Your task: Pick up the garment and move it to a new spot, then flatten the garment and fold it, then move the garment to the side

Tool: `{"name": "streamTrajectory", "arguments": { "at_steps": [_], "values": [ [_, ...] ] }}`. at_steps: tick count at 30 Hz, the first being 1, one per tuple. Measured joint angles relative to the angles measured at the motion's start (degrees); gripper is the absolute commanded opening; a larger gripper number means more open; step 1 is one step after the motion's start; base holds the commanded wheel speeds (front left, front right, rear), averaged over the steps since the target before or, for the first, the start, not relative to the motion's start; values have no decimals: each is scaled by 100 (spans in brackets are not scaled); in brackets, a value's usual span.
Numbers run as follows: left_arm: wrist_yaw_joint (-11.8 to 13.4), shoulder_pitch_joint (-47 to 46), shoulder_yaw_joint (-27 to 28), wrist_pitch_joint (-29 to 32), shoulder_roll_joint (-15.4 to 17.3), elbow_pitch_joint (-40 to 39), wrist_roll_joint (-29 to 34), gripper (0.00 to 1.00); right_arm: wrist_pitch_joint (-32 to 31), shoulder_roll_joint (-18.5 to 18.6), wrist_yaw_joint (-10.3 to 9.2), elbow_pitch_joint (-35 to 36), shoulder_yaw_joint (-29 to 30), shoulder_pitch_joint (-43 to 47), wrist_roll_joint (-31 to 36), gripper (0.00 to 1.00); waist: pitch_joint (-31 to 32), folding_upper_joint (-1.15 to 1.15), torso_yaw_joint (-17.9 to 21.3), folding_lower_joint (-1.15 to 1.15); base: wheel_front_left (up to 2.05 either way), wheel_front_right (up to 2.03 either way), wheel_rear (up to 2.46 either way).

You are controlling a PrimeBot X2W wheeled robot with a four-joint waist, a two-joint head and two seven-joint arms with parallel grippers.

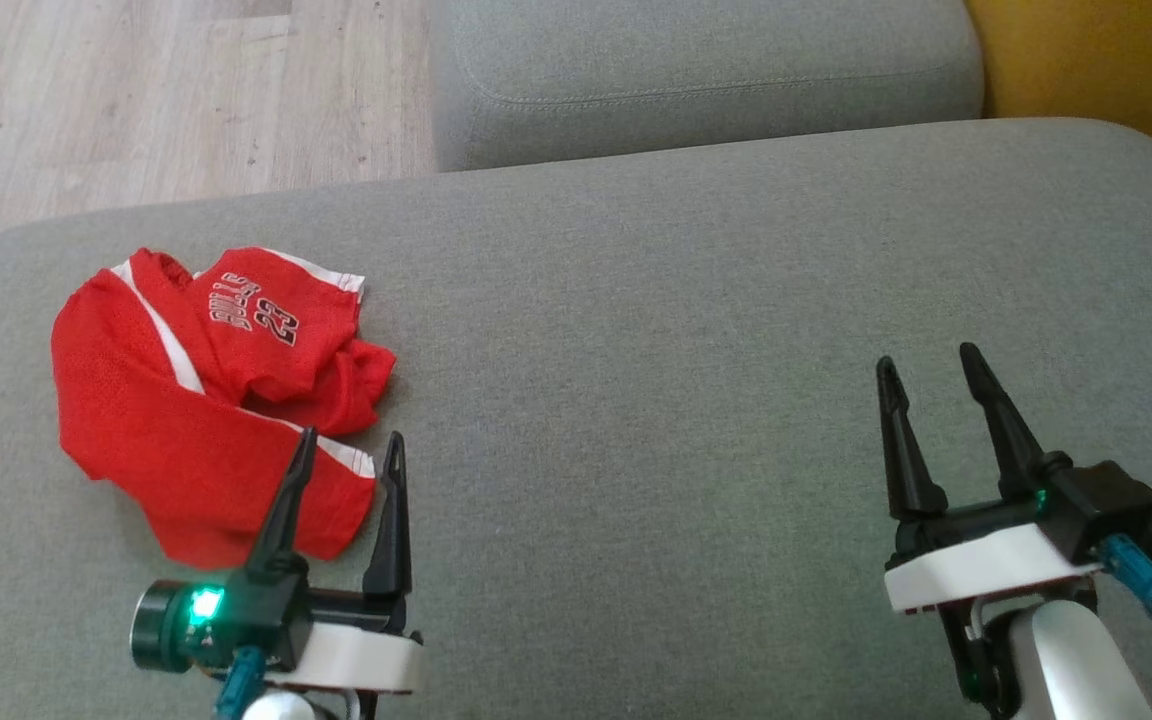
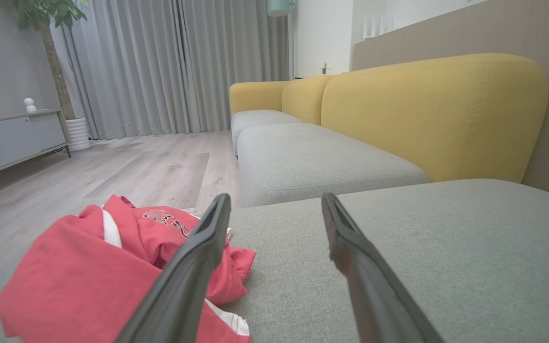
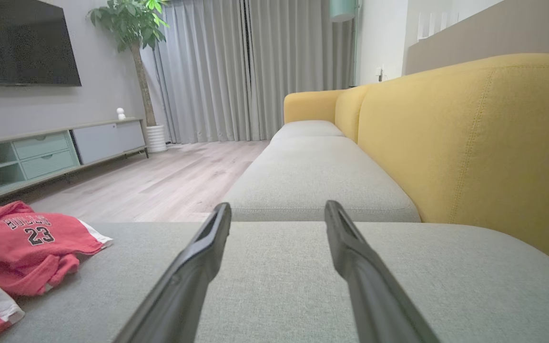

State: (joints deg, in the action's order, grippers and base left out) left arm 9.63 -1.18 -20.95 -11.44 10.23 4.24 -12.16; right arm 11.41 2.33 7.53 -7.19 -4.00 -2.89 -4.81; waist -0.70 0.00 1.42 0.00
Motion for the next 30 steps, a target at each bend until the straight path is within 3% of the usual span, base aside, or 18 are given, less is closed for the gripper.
{"name": "streamTrajectory", "arguments": {
  "at_steps": [5, 10, 22, 30],
  "values": [
    [-26, 7, 167, -79, -145, -227, -252, 100, 70, 2, 0, 9, -32, 1, -326, 100, 3, 0, -3, 0, 0, 0, 0],
    [-331, 63, 517, -159, -375, -336, -315, 100, 144, 4, 0, -62, -121, 7, -616, 100, 16, 0, -2, 0, 0, 0, 0],
    [-769, 286, 866, -286, -617, 101, 272, 100, 297, 8, 0, -483, -324, 21, -1135, 100, 62, 0, 5, 0, 0, 0, 0],
    [-873, 285, 1055, -302, -699, 114, 359, 100, 297, 8, 0, -490, -337, 21, -1133, 100, 59, 0, 1, 0, 0, 0, 0]
  ]
}}
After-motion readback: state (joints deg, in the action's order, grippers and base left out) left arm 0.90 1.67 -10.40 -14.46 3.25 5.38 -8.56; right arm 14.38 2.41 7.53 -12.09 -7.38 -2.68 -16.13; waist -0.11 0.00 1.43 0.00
